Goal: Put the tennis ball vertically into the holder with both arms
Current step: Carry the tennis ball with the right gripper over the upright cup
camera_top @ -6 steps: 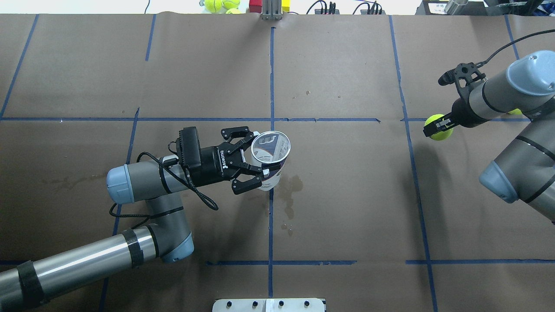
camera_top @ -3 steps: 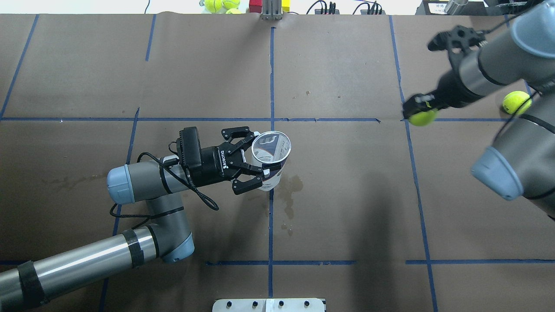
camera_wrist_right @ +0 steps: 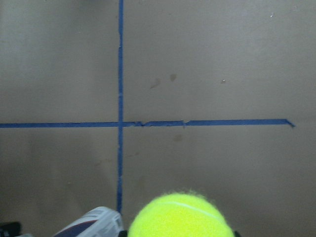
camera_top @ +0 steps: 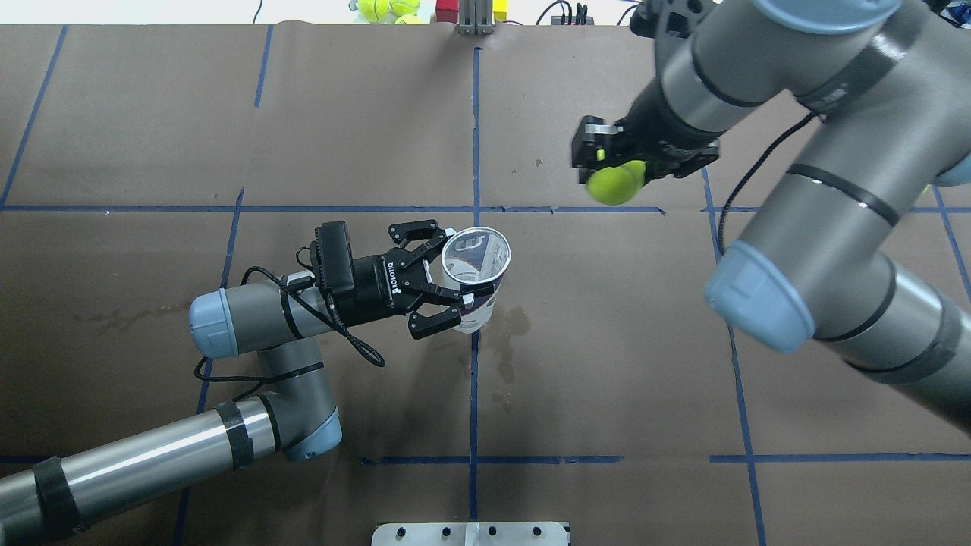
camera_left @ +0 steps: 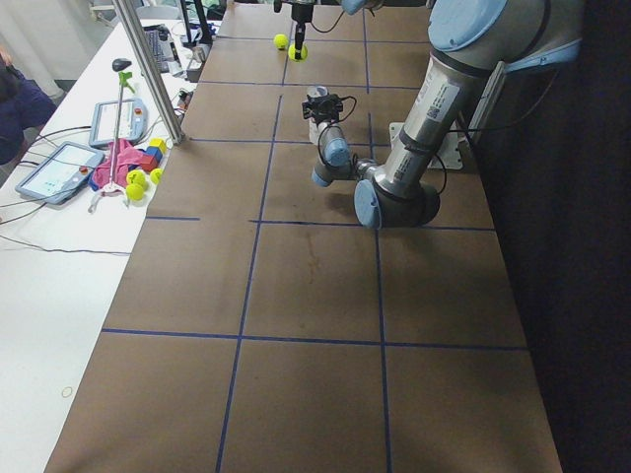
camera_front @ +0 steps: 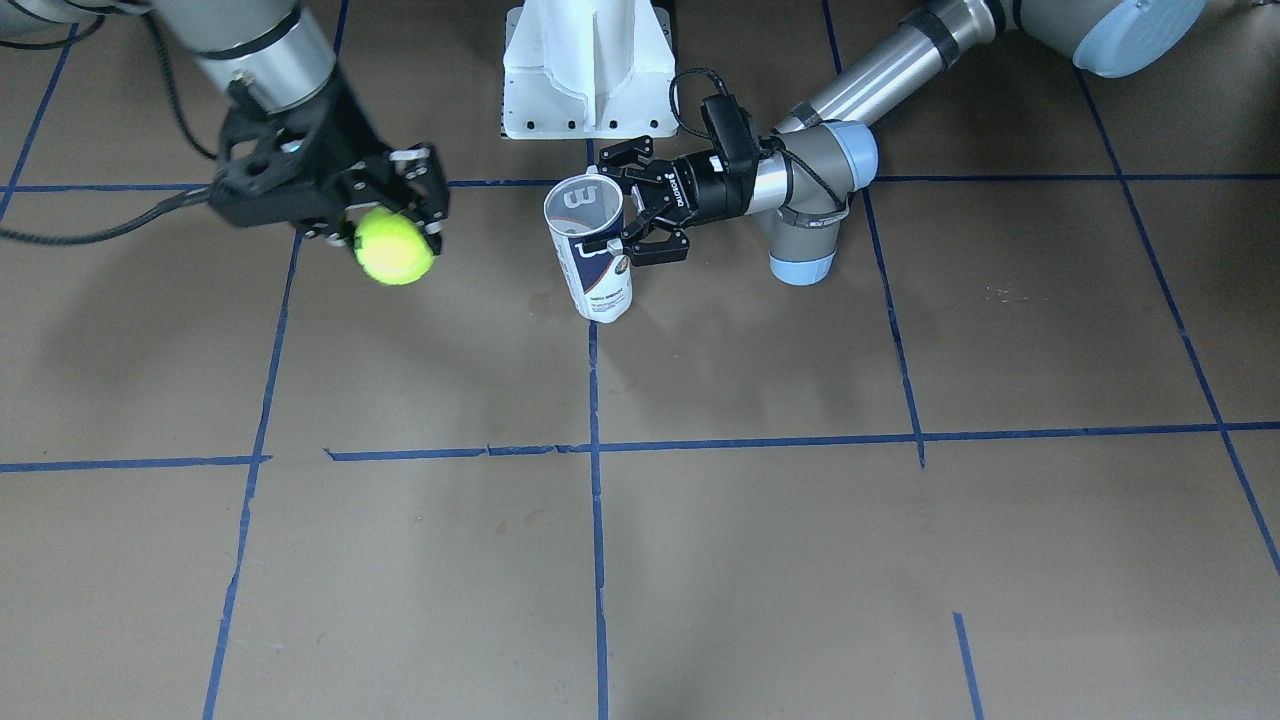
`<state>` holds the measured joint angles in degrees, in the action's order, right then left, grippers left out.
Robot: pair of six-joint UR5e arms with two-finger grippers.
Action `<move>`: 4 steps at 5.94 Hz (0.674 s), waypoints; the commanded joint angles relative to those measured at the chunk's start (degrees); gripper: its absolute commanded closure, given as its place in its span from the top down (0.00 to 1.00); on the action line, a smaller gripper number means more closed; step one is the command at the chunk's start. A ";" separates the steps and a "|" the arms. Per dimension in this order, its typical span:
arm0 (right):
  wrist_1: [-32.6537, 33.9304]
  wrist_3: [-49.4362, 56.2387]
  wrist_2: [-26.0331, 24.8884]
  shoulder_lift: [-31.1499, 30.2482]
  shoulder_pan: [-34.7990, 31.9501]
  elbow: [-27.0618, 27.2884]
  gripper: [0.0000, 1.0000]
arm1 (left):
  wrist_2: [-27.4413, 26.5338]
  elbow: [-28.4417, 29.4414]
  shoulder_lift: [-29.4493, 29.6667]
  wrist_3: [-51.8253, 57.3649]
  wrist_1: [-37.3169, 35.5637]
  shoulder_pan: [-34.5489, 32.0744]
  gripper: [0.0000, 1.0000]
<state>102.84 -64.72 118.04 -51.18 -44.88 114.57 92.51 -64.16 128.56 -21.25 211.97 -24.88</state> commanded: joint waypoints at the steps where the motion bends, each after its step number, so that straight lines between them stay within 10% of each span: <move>1: 8.56 -8.54 -5.68 10.52 6.96 -0.22 0.21 | -0.13 0.00 0.03 -0.02 -0.15 0.09 0.47; 4: 9.22 -10.95 -10.89 13.12 11.83 -2.41 0.22 | -0.22 0.00 0.12 0.07 -0.15 0.18 0.47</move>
<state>111.92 -75.41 108.16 -38.74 -33.87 113.10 92.29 -64.16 128.62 -21.19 211.82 -24.71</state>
